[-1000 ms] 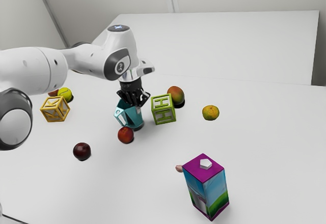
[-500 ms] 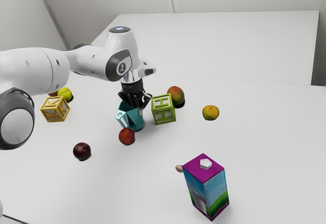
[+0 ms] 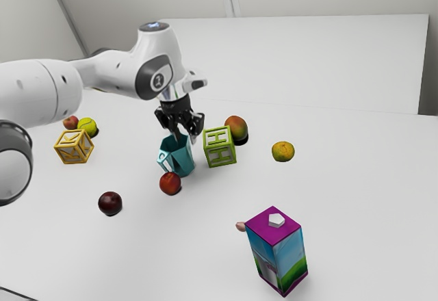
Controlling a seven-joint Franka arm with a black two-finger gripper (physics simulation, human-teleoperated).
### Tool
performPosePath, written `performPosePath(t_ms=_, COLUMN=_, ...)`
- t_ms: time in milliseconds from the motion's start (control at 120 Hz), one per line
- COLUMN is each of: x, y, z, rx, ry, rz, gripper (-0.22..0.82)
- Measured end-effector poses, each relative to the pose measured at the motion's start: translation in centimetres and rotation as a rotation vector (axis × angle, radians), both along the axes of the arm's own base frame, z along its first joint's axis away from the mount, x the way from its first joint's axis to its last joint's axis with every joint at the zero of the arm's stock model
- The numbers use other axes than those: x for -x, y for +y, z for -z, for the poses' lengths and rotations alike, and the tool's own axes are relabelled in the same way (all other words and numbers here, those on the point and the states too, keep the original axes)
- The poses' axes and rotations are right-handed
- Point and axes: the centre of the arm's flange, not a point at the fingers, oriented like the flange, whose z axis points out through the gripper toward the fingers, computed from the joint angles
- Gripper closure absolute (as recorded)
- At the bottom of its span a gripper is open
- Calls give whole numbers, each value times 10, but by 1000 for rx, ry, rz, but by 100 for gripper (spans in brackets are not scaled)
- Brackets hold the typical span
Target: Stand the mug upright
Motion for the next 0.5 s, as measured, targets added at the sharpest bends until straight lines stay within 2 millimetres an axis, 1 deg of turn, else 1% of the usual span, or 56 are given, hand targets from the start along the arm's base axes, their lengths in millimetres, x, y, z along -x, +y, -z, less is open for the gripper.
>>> performPosePath(t_ms=67, x=1, y=-1, z=-8, rx=2, ry=-12, rz=3, gripper=39)
performPosePath(t_ms=100, x=1, y=-1, z=-14, rx=2, ry=-22, rz=4, gripper=33)
performPosePath(t_ms=133, x=0, y=-1, z=-26, rx=4, ry=-42, rz=4, gripper=28)
performPosePath(t_ms=233, x=-15, y=4, z=-90, rx=6, ry=-131, rz=17, gripper=18)
performPosePath(t_ms=292, x=-12, y=5, z=-127, rx=4, ry=-169, rz=35, gripper=13)
performPosePath(t_ms=325, x=-8, y=6, z=-142, rx=4, ry=-174, rz=46, gripper=11)
performPosePath(t_ms=383, x=0, y=5, z=-157, rx=3, ry=-164, rz=67, gripper=9)
performPosePath(t_ms=442, x=2, y=4, z=-171, rx=4, ry=-153, rz=86, gripper=7)
performPosePath(t_ms=500, x=4, y=3, z=-177, rx=7, ry=-131, rz=102, gripper=5)
